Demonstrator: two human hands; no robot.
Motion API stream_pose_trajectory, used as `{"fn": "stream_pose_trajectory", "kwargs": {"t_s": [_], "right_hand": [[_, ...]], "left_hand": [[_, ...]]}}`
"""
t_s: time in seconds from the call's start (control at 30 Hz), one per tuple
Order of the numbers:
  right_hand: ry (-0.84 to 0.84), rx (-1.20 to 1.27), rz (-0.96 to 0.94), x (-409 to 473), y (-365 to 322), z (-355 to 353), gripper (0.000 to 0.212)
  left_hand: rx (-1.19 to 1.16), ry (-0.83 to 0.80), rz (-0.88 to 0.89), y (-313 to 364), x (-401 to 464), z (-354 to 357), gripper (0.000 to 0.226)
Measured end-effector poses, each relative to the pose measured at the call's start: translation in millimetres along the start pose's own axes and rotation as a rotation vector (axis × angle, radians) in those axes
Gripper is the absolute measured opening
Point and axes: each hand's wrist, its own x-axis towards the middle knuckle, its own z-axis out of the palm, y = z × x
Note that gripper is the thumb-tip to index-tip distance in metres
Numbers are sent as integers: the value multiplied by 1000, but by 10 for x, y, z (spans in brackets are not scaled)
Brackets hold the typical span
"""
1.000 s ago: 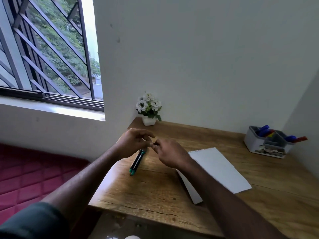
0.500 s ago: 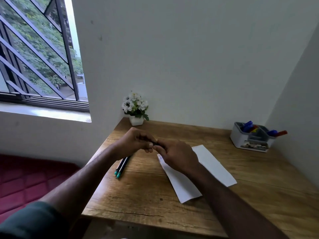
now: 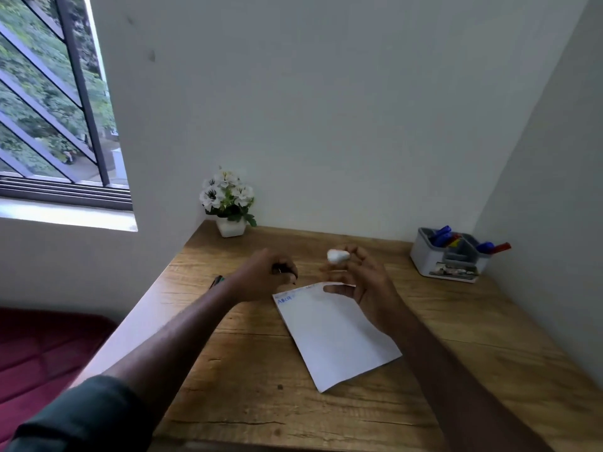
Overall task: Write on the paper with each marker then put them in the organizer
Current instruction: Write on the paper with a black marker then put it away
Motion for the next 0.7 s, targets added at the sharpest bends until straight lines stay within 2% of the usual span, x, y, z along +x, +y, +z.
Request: {"fn": "stream_pose_trajectory", "kwargs": {"t_s": [0.1, 0.17, 0.27, 0.47, 0.6, 0.7], "right_hand": [[49, -302, -102, -15, 87, 52, 17], [95, -434, -77, 4, 140, 126, 38], [116, -458, 29, 80, 186, 212, 44], [63, -556, -65, 233, 336, 266, 13], [37, -600, -135, 250, 481, 225, 9], [36, -597, -63, 243, 468, 219, 16]], "left_hand": [[49, -26, -2, -47, 48, 33, 10], [59, -45, -17, -115, 64, 43, 11], [54, -60, -15, -176, 77, 55, 14], [66, -105, 2, -216, 104, 58, 13], [36, -151, -6, -258, 139, 31, 12], [52, -161, 4, -291, 143, 20, 13]]}}
